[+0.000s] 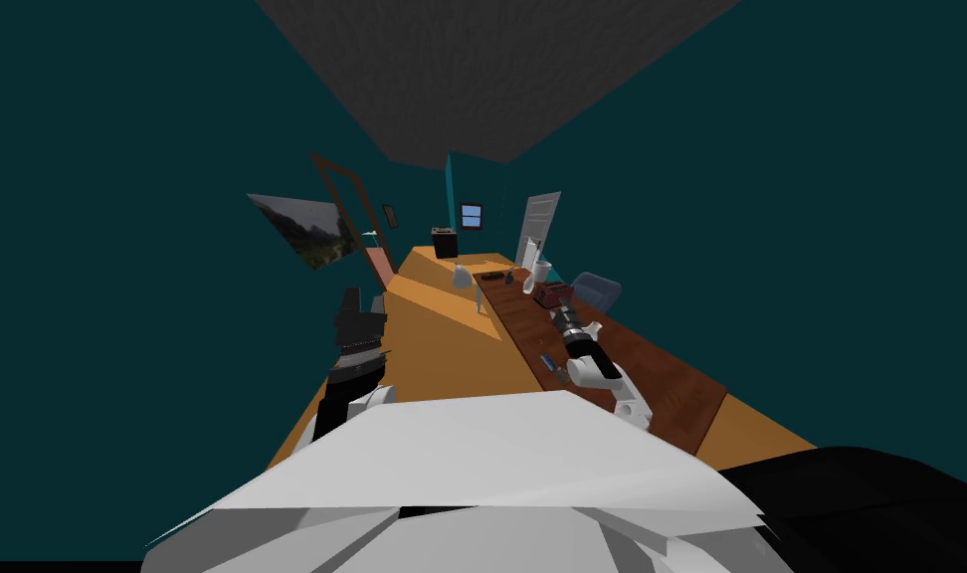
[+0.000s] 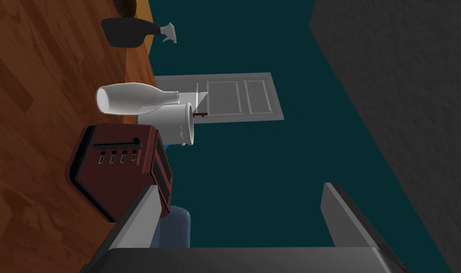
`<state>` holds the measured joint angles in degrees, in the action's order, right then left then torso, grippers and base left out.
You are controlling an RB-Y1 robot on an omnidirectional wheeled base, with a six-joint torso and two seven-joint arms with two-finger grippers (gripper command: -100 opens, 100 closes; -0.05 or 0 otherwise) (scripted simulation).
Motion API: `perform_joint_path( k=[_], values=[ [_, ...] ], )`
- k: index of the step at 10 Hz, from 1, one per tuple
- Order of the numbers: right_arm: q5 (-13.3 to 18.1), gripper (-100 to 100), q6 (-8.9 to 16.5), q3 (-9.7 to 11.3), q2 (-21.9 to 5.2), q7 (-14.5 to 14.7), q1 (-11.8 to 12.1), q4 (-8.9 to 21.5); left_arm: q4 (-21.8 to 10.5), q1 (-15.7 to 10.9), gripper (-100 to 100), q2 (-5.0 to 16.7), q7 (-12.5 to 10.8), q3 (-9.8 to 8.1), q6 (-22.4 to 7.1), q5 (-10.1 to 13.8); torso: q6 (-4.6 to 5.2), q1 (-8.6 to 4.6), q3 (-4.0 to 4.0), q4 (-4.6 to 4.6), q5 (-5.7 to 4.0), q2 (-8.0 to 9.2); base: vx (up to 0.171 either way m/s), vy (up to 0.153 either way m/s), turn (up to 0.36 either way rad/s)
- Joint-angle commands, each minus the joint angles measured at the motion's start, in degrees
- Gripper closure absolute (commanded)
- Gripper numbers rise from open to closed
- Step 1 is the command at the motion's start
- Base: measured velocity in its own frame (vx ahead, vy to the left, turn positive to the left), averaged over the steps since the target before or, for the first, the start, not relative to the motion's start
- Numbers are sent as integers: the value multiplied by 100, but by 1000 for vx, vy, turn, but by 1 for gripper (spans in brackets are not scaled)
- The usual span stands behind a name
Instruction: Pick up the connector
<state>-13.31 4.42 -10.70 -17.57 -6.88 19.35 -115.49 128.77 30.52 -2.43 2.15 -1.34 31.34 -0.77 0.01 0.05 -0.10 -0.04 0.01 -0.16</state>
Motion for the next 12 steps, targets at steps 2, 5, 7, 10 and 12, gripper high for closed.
perform_joint_path(
  k=[2,5,7,10,12],
  values=[
    [-254,-100,463,-121,-212,-159,-77,282,0,0,0,0,0,0,0,0,1,-2,-2,-1,0,-5,57,11,42],
    [-474,-100,895,-224,-381,-287,-179,574,0,0,0,0,0,0,0,0,1,0,-1,-1,0,-1,38,10,28],
    [-699,-100,1227,-328,-546,-414,-285,877,0,0,0,0,0,0,0,0,0,-2,1,1,0,2,42,6,39],
    [-926,-100,1680,-431,-705,-538,-392,1191,0,0,0,0,0,0,0,0,1,-2,-2,-1,-1,-3,43,6,25],
    [-1154,-100,2075,-533,-859,-659,-499,1514,0,0,0,0,0,0,0,0,0,-3,2,1,0,4,35,1,38]
  ],
)
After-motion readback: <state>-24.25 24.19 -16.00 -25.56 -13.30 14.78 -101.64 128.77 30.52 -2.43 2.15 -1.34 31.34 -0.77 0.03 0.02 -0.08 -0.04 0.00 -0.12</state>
